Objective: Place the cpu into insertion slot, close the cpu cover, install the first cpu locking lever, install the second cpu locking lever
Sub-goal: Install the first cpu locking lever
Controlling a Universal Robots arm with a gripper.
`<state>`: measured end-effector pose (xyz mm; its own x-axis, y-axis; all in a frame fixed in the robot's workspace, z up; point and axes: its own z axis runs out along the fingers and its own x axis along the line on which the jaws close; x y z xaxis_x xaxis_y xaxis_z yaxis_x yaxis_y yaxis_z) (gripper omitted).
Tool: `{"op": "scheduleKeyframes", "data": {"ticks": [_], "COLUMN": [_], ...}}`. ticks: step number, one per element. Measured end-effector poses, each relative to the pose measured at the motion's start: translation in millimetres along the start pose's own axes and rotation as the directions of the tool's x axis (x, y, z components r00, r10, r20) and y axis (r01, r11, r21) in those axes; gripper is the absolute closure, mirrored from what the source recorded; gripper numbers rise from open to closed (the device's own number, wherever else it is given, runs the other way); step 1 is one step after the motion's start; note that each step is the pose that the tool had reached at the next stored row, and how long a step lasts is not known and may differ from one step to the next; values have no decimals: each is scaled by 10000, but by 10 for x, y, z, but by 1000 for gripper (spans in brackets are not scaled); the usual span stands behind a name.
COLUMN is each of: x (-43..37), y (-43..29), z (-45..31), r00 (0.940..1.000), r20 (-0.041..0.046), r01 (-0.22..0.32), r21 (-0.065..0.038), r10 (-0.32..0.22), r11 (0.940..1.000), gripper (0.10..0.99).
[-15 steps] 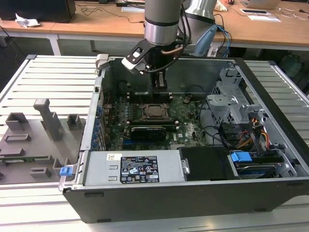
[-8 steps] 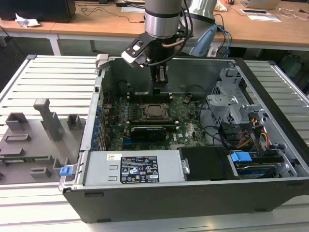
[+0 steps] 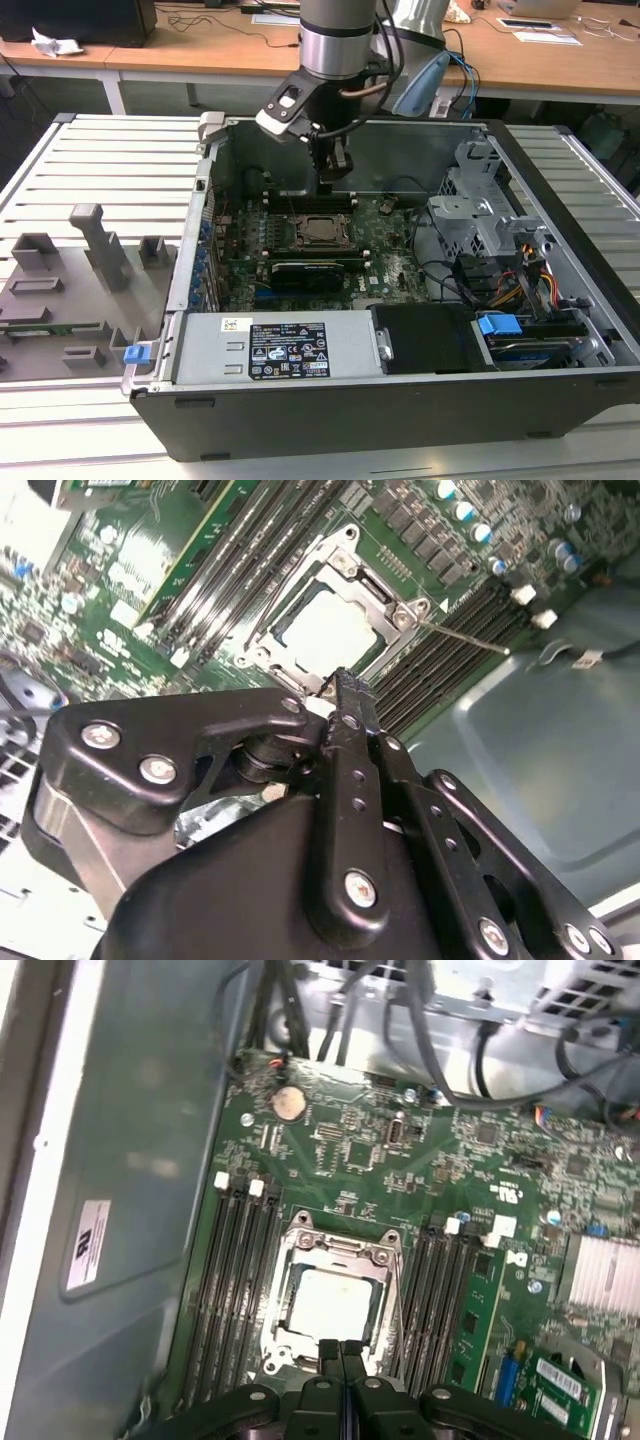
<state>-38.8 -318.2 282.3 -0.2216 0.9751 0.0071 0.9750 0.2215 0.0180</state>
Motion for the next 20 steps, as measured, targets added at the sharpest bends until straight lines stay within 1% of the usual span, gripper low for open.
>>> {"op": "scheduleKeyframes", "data": {"ticks": [3, 5, 6, 10, 14, 15, 17, 18, 20], "x": [0, 0, 0, 0, 0, 0, 0, 0, 0], "y": [0, 0, 0, 0, 0, 0, 0, 0, 0], "z": [0, 1, 1, 1, 2, 2, 2, 1, 1], "r00": [9985, 9953, 9919, 9831, 9665, 9611, 9495, 9400, 9268], "r20": [-10, -18, -23, -33, -47, -51, -56, -62, -69], "r01": [548, 966, 1273, 1828, 2566, 2760, 3136, 3410, 3755], "r21": [3, 6, 7, 10, 12, 13, 14, 15, 16], "r10": [-548, -966, -1273, -1828, -2566, -2760, -3136, -3410, -3755], "r11": [9985, 9953, 9919, 9832, 9665, 9612, 9496, 9401, 9268], "gripper": [980, 980, 980, 980, 980, 980, 980, 980, 980]}}
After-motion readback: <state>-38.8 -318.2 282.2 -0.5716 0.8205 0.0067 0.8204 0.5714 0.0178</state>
